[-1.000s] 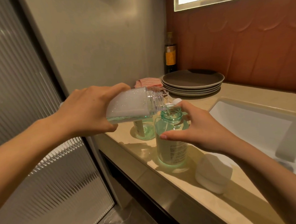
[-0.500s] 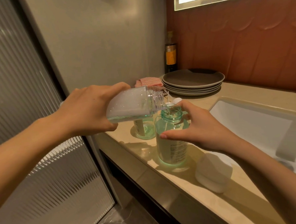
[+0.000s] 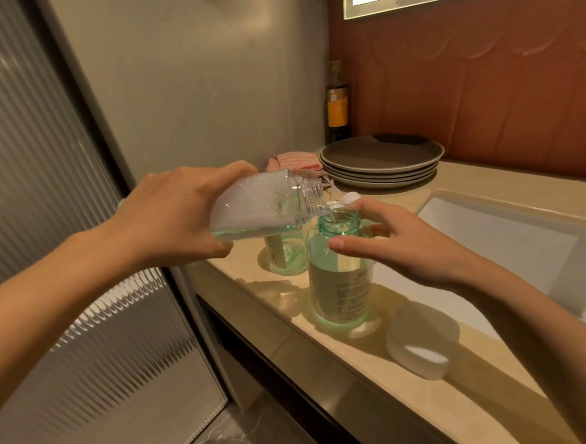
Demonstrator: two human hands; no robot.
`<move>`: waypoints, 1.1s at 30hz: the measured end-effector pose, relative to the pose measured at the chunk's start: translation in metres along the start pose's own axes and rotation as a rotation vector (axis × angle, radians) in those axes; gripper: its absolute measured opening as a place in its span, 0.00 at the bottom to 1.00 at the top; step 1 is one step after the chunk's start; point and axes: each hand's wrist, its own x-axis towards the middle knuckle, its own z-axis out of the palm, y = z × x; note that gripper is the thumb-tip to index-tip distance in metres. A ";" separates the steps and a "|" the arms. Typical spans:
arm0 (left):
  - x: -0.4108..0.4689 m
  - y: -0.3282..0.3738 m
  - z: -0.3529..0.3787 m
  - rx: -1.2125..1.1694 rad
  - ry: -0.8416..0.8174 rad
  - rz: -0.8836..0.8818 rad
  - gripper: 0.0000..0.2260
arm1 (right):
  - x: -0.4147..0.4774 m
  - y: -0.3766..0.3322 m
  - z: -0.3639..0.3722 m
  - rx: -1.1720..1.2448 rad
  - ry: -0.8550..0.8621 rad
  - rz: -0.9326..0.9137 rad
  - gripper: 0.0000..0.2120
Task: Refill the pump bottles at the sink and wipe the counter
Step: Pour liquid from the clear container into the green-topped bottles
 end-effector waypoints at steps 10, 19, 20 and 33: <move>0.000 0.001 -0.001 0.011 0.000 0.005 0.33 | 0.004 0.002 -0.008 0.028 -0.083 -0.053 0.27; 0.000 0.001 -0.001 0.002 -0.001 -0.004 0.34 | 0.005 0.006 -0.008 0.030 -0.076 -0.064 0.30; 0.000 0.002 -0.002 -0.003 -0.004 -0.006 0.34 | 0.006 0.007 -0.008 0.030 -0.076 -0.057 0.31; -0.001 0.001 0.000 -0.023 -0.001 -0.012 0.34 | 0.007 0.010 -0.006 0.037 -0.073 -0.068 0.34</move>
